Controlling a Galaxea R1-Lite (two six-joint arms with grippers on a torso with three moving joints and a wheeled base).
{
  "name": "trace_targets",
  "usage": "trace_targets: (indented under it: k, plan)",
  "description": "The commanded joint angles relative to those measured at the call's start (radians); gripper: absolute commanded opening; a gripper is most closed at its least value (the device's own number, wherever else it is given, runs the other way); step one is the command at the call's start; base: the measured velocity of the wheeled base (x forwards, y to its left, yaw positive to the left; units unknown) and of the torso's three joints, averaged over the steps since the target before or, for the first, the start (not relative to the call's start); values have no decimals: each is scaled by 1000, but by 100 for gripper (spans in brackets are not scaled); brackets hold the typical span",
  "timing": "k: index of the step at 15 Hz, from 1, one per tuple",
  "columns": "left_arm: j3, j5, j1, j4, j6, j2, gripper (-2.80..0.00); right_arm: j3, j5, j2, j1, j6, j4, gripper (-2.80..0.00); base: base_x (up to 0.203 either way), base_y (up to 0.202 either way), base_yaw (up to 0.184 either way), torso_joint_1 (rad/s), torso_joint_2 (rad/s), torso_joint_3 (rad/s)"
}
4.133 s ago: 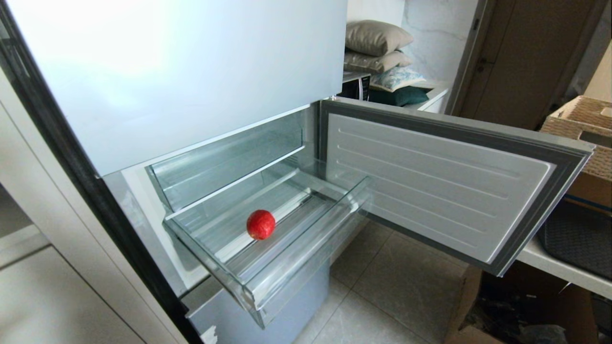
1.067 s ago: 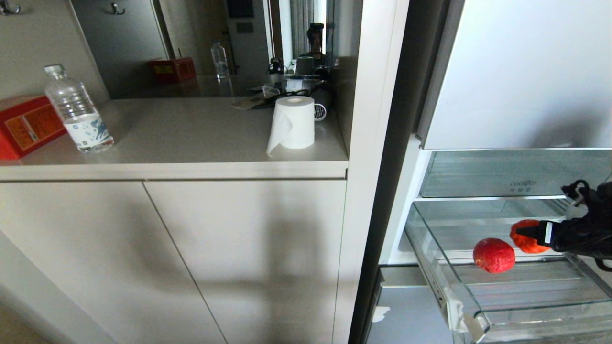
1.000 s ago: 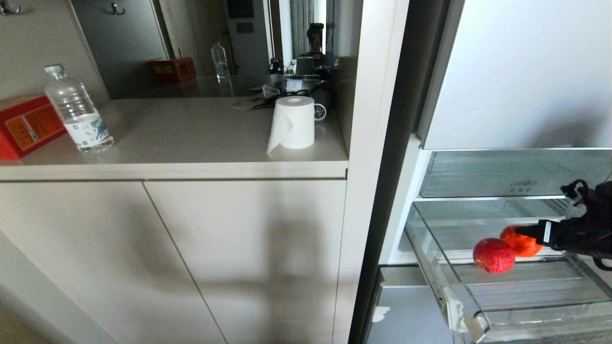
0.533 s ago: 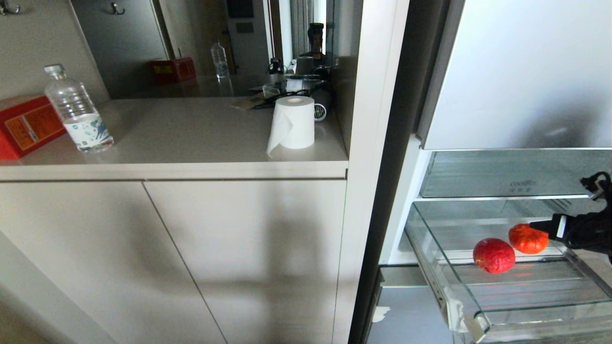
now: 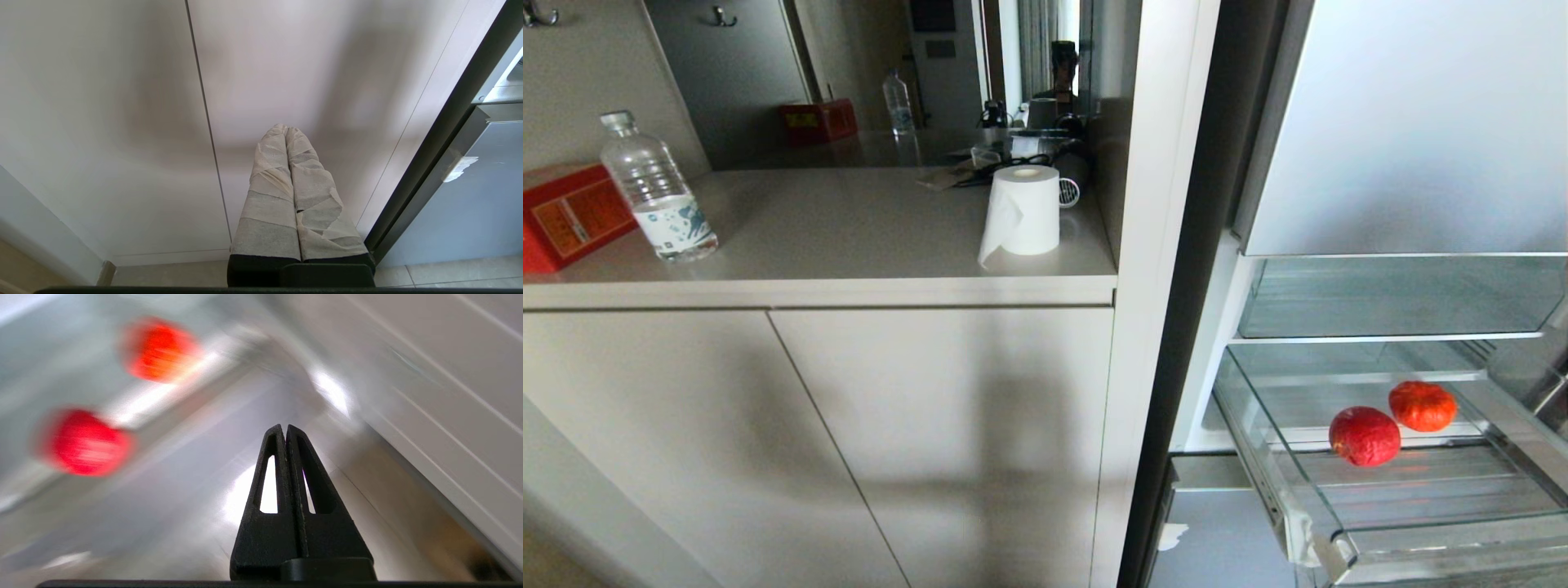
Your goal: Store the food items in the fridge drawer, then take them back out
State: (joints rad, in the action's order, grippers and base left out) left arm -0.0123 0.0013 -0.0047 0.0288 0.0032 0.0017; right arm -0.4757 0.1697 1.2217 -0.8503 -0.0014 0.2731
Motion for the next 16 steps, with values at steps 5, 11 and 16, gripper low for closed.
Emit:
trace_targets:
  k: [5, 11, 16]
  plan:
    - [0, 0, 0, 0, 0, 0, -280, 171, 63, 79, -261, -77, -9, -280, 0, 0, 0, 0, 0, 0]
    - [0, 0, 0, 0, 0, 0, -280, 169, 215, 327, -127, -163, 16, -280, 0, 0, 0, 0, 0, 0]
    - [0, 0, 0, 0, 0, 0, -280, -77, 232, 550, 171, -20, 18, -280, 0, 0, 0, 0, 0, 0]
